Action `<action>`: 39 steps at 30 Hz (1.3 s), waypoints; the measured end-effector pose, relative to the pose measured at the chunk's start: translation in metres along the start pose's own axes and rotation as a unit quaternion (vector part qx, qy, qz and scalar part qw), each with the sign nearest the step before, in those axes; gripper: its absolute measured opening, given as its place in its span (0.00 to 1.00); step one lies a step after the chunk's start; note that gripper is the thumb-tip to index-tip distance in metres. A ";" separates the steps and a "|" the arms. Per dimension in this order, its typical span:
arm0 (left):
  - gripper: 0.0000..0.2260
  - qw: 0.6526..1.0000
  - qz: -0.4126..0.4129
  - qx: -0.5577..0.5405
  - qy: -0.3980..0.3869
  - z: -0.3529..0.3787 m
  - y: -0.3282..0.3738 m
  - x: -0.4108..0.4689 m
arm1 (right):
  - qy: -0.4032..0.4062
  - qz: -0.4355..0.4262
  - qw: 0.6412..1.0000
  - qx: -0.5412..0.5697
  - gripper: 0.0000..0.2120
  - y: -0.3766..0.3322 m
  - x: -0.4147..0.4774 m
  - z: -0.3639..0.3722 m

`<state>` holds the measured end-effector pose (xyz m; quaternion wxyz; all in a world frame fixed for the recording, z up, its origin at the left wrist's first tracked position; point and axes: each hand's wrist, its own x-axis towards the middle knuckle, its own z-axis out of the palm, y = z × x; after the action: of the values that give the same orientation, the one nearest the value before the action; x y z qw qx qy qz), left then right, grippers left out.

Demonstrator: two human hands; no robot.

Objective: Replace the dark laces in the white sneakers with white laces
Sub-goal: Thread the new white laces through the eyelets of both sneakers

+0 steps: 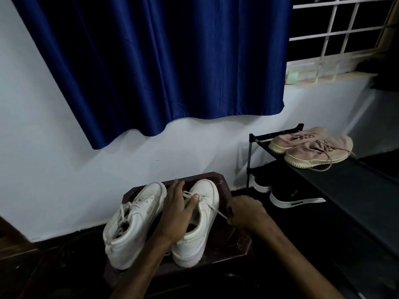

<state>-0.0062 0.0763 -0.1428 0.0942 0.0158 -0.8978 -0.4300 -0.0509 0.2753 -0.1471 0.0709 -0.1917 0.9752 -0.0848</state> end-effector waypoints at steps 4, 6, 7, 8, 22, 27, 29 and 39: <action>0.28 0.997 -0.002 -0.071 -0.004 -0.001 0.001 -0.004 | 0.040 -0.047 0.981 0.186 0.13 -0.006 0.009 -0.011; 0.30 0.997 -0.011 -0.083 -0.002 -0.001 0.001 -0.005 | 0.060 -0.069 0.967 0.239 0.11 -0.016 0.013 -0.008; 0.31 0.996 -0.020 -0.085 -0.002 -0.001 0.001 -0.004 | 0.075 -0.075 0.960 0.259 0.09 -0.019 0.014 -0.005; 0.31 0.996 -0.029 -0.088 -0.001 -0.001 0.001 -0.004 | 0.085 -0.083 0.954 0.274 0.07 -0.021 0.013 -0.003; 0.12 0.985 -0.137 -0.053 0.090 0.012 -0.001 -0.002 | -0.015 0.005 0.938 0.346 0.21 -0.028 0.014 0.002; 0.24 0.966 -0.155 -0.144 0.150 0.018 0.004 -0.005 | 0.028 0.036 0.935 0.351 0.18 -0.026 0.023 0.008; 0.15 0.953 -0.174 -0.192 0.157 0.016 0.003 -0.008 | 0.031 0.038 0.946 0.319 0.17 -0.025 0.021 0.008; 0.09 0.992 -0.127 0.019 -0.022 -0.039 -0.003 0.023 | -0.041 -0.005 0.800 0.599 0.10 -0.039 -0.006 -0.085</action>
<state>-0.0221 0.0421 -0.1180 0.0190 0.1216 -0.8984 -0.4215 -0.0460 0.2541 -0.0561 0.2109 -0.1196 0.7255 -0.6442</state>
